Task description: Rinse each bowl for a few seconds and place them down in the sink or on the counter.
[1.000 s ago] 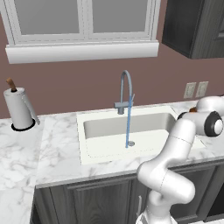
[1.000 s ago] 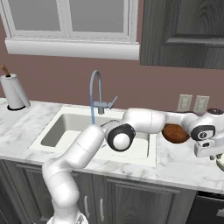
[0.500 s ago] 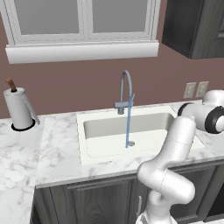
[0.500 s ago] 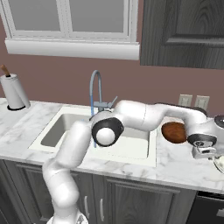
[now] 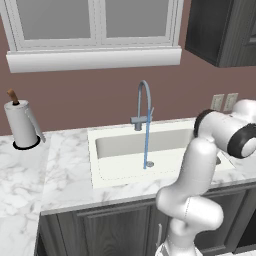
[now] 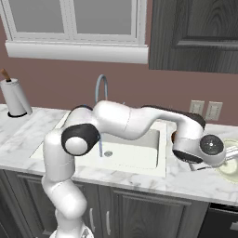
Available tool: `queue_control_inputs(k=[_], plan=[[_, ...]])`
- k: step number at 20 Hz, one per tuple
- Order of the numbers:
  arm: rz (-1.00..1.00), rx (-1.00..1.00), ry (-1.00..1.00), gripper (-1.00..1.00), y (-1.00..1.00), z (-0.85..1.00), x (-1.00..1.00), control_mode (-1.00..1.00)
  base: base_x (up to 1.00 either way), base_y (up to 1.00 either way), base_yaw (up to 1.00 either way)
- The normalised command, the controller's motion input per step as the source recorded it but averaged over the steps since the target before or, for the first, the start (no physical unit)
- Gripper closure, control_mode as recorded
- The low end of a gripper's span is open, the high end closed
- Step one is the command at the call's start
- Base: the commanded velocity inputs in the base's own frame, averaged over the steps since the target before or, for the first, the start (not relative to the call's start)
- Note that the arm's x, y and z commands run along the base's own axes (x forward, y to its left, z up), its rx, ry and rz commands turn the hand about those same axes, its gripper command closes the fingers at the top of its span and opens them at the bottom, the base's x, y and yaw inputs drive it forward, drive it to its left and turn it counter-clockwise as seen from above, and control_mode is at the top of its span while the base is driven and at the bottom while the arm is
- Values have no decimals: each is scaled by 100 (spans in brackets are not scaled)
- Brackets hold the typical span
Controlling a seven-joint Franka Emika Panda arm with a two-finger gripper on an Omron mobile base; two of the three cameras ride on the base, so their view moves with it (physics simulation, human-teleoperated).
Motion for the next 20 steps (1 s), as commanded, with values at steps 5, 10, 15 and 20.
queue_control_inputs(k=[5, 10, 15, 20], plan=[[13, -17, 0, 100, 56, 55, -21, -100, 0, 0, 0], [12, -11, 14, 100, 51, 66, -24, -100, 0, 0, 0], [9, -9, 17, 100, 44, 72, -24, -100, 0, 0, 0], [9, -10, 17, 100, 46, 66, -15, -100, 0, 0, 0]])
